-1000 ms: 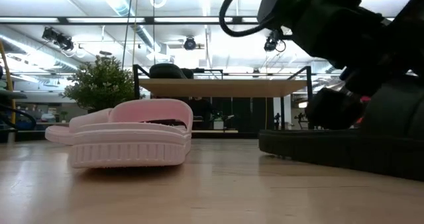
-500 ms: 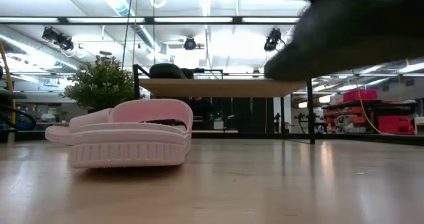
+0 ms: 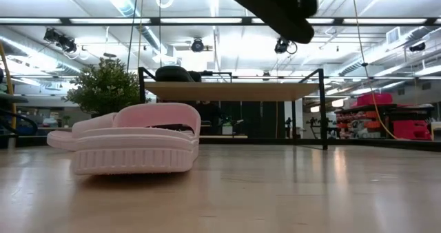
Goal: Pick and place slides into the shelf
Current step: Put the black slide on the shelf
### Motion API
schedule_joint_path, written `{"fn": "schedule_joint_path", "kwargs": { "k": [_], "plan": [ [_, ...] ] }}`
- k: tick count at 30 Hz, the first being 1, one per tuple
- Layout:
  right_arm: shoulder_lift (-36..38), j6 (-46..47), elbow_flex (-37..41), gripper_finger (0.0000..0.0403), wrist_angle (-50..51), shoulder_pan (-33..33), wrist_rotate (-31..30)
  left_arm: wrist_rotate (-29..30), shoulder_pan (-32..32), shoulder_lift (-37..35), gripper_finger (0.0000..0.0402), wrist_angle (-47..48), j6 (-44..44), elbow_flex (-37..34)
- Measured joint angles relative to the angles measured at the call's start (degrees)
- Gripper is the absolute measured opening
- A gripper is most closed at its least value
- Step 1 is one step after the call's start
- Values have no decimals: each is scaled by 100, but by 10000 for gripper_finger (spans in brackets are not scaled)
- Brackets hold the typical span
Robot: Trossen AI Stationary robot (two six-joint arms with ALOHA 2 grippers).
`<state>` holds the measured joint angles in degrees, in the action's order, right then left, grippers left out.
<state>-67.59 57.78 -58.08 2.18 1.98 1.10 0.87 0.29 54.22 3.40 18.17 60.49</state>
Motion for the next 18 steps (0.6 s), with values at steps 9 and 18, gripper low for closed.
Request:
{"fn": "schedule_joint_path", "kwargs": {
  "k": [9, 18],
  "plan": [
    [-421, 1282, -4, 12, -1596, 456, -2239, -1, 185, 2, 133, 83, -116, 0],
    [-1178, 1733, -4, 12, -3994, 590, -3872, 1013, 217, 28, 139, 85, -632, 0]
  ]
}}
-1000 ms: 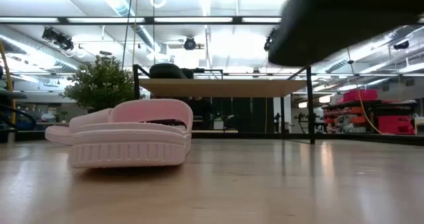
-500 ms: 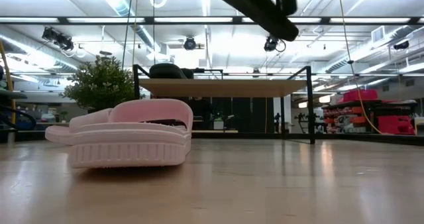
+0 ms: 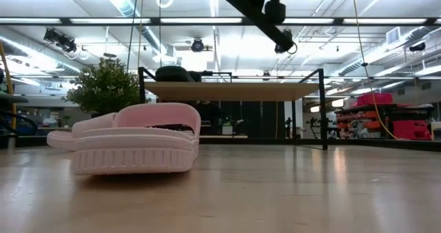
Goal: Pick and place slides into the shelf
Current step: Put the black slide on the shelf
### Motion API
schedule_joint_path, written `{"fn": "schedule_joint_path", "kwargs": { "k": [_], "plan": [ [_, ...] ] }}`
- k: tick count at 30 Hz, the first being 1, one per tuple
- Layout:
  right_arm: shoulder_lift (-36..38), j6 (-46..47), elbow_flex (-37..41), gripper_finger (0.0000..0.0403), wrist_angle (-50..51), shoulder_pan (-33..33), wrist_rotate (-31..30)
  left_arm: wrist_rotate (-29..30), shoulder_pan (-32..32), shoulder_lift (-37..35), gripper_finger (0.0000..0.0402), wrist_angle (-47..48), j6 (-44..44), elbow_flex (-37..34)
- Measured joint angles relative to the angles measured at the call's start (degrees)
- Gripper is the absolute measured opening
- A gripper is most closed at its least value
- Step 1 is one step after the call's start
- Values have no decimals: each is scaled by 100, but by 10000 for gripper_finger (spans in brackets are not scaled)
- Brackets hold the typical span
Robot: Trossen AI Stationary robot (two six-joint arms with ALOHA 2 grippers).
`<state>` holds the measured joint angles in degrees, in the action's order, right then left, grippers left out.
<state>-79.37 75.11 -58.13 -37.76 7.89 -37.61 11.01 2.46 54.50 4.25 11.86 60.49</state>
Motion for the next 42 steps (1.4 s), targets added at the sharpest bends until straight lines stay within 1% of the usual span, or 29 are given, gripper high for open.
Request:
{"fn": "schedule_joint_path", "kwargs": {
  "k": [3, 5, 7, 10, 12, 15, 17, 19, 22, 26, 30, 34, 37, 40, 42],
  "plan": [
    [-273, 235, -17, 12, -641, 45, -282, 594, 0, 69, 136, -37, -213, 4],
    [-448, 341, -164, 12, -745, 63, -309, 1001, 0, 82, 134, 4, -341, -4],
    [-640, 376, -421, 12, -743, 69, -328, 1392, 0, 169, 133, -176, -486, 8],
    [-986, 322, -1018, 12, -741, 64, -250, 1908, 1, 322, 136, -333, -697, -1],
    [-1212, 201, -1436, 12, -603, 63, -200, 2045, 2, 425, 139, -492, -841, 1],
    [-1458, -1, -1964, 12, -144, 109, -31, 2121, 0, 578, 142, -729, -964, 14],
    [-1579, -4, -2198, 12, 54, 141, 79, 2189, 0, 610, 141, -621, -1003, -8],
    [-1644, -28, -2301, 12, 153, 143, 151, 2344, 0, 686, 138, -701, -1018, 1],
    [-1655, -29, -2310, 12, 243, 139, 161, 2737, 0, 704, 133, -639, -1021, -7],
    [-1659, -20, -2308, 12, 358, 135, 252, 3073, 73, 702, 131, -674, -999, -4],
    [-1659, -57, -2308, 12, 352, 98, 261, 3126, 266, 702, 138, -781, -861, -4],
    [-1659, -167, -2308, 12, 415, 96, 262, 3066, 421, 702, 159, -1089, -761, -4],
    [-1659, -179, -2308, 12, 471, 100, 270, 2494, 553, 702, 179, -1275, -608, -3],
    [-1659, -221, -2308, 12, 525, 100, 229, 1867, 683, 699, 204, -1338, -160, -2],
    [-1655, -330, -2308, 12, 518, 123, 249, 1680, 747, 697, 220, -1329, 144, 0]
  ]
}}
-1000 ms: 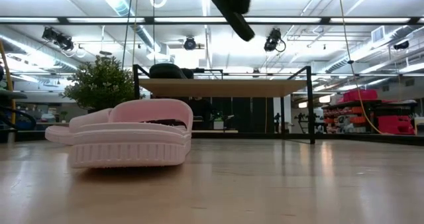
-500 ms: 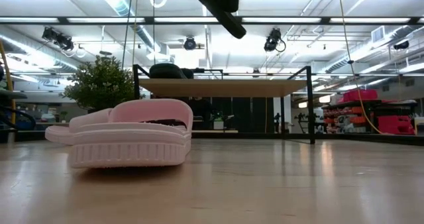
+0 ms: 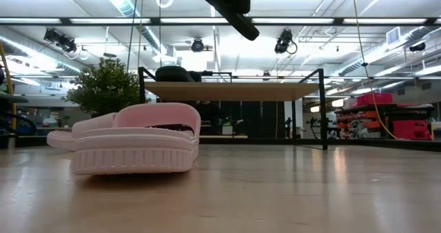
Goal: Pick and place slides into the shelf
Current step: Put the black slide on the shelf
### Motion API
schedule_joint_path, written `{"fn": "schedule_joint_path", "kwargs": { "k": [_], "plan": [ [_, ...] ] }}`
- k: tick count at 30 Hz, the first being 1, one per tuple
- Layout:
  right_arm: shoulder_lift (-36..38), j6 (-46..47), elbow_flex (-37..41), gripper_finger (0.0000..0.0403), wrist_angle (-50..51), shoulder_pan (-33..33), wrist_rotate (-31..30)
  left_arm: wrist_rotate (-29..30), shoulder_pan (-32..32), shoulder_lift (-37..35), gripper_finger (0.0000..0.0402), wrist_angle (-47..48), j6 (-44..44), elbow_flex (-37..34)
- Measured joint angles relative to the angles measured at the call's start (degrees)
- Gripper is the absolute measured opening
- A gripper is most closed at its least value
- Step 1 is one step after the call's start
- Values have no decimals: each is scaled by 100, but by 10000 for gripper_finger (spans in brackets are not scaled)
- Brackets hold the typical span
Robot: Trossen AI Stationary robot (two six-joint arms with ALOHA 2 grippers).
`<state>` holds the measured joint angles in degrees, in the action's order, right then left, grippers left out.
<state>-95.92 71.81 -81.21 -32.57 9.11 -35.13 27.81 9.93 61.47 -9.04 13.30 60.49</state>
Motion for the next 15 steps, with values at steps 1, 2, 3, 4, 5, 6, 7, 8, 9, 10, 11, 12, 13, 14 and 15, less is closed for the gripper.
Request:
{"fn": "schedule_joint_path", "kwargs": {
  "k": [1, 2, 3, 4, 5, 6, 7, 8, 9, 10, 11, 12, 13, 14, 15],
  "plan": [
    [0, -2, 0, 12, 14, 17, 22, -16, 24, 0, 228, 24, 147, 0],
    [0, 6, 0, 12, 21, 18, 60, -43, 48, 0, 236, 40, 280, -2],
    [0, 6, 0, 12, 19, 19, 102, -79, 77, 0, 242, 38, 380, 0],
    [0, 2, 0, 12, 19, 19, 126, -107, 108, 0, 248, 29, 471, 0],
    [0, 0, 0, 12, 19, 21, 153, -113, 149, 2, 253, 21, 566, 0],
    [0, 0, 0, 12, 21, 21, 165, -128, 187, 2, 257, 22, 612, -2],
    [0, 0, 0, 12, 29, 21, 183, -136, 222, 3, 259, 23, 697, -1],
    [0, -3, 0, 12, 54, 19, 272, -148, 257, 5, 261, 20, 757, 0],
    [-2, -4, 0, 12, 60, 9, 336, -144, 300, 17, 262, 20, 860, -1],
    [-4, -3, 0, 12, 69, 7, 411, -126, 334, 55, 262, -15, 928, 1],
    [-5, -2, 0, 12, 67, 1, 468, -120, 366, 89, 262, -36, 1045, 2],
    [-7, -4, 0, 12, 66, -4, 486, -129, 399, 126, 261, -20, 1168, 2],
    [-7, -7, 0, 12, 69, -6, 464, -129, 437, 150, 259, -4, 1256, 2],
    [-7, -7, 0, 12, 65, -15, 465, -125, 466, 188, 256, -6, 1362, 2],
    [-7, -13, 0, 12, 65, -23, 456, -129, 486, 238, 253, -43, 1475, 4]
  ]
}}
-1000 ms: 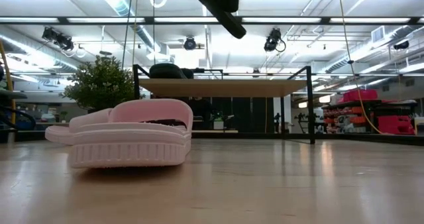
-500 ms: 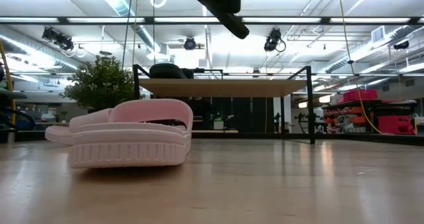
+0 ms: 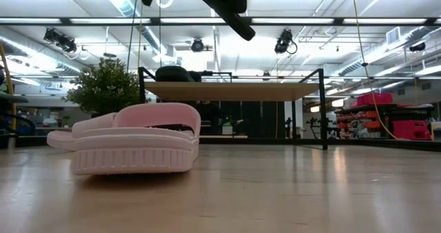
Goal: Pick and place slides into the shelf
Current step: Put the black slide on the shelf
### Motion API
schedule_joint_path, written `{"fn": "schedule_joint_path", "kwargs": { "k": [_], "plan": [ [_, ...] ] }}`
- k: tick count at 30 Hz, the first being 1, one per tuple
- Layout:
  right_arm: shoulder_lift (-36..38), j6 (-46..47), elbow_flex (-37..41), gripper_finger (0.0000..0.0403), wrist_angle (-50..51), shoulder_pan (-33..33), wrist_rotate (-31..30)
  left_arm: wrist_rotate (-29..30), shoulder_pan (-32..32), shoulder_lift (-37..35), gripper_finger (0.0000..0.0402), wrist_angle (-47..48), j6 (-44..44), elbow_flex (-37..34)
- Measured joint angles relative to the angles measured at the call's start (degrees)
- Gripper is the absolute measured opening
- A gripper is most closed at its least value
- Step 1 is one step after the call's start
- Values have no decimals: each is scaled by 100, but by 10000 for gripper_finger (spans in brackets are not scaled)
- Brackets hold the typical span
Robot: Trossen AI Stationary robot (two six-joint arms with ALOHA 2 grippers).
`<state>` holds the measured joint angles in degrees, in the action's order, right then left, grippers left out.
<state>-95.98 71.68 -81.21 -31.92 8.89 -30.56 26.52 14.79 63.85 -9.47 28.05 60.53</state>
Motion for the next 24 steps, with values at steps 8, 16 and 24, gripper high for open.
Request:
{"fn": "schedule_joint_path", "kwargs": {
  "k": [8, 16, 24],
  "plan": [
    [0, -178, 4, 16, 143, 9, 61, -46, 56, 175, 184, -46, 278, 1],
    [0, -193, 2, 39, 256, -4, 379, -38, 251, 180, 70, 1, 255, -4],
    [0, -232, 2, 55, 267, 3, 702, -74, 336, 175, 71, -7, 214, -4]
  ]
}}
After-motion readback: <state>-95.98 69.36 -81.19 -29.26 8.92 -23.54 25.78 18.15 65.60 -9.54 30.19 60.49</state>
